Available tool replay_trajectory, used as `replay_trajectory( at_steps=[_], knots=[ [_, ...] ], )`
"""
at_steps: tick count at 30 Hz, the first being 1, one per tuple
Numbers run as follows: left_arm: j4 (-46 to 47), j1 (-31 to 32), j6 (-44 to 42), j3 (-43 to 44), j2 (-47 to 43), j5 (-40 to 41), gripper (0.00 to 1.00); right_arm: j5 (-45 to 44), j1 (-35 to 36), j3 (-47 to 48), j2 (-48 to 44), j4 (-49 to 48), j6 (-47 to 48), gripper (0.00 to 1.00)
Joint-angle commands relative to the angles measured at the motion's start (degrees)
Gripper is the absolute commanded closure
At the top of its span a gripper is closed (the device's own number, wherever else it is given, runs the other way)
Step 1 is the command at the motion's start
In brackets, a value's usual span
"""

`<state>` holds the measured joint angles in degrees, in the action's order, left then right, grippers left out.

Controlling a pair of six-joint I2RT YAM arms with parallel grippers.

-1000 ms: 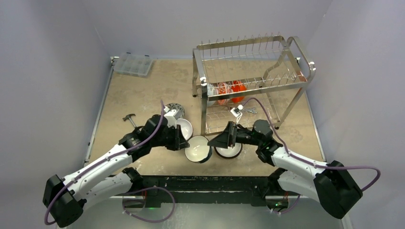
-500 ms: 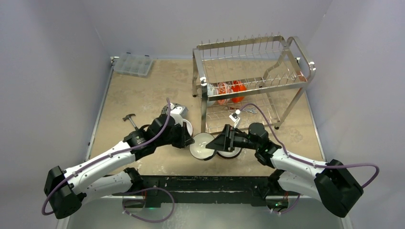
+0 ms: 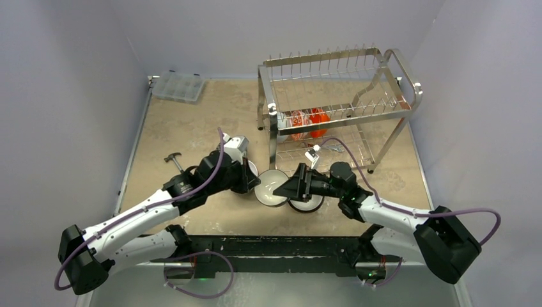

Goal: Load the bowls into the dish rack
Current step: Pick up the bowl from the center of the board.

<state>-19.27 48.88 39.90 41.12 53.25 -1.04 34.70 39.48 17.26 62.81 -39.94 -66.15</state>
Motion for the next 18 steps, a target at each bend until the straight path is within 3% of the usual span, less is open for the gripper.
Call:
replay_trajectory(
  at_steps=[1, 6, 18],
  knots=[
    [8.9, 0.3, 1.0, 4.9, 0.6, -0.7, 1.00, 2.0, 0.4, 2.7, 2.0, -6.5, -1.9, 0.01],
    [8.7, 0.6, -0.6, 5.1, 2.2, -0.3, 1.00, 2.5, 0.5, 3.4, 3.0, -9.8, -3.7, 0.01],
    [7.6, 0.8, -2.6, 5.2, 3.3, -0.3, 1.00, 1.5, 0.6, 3.8, 1.9, -9.2, -3.9, 0.19]
  ],
)
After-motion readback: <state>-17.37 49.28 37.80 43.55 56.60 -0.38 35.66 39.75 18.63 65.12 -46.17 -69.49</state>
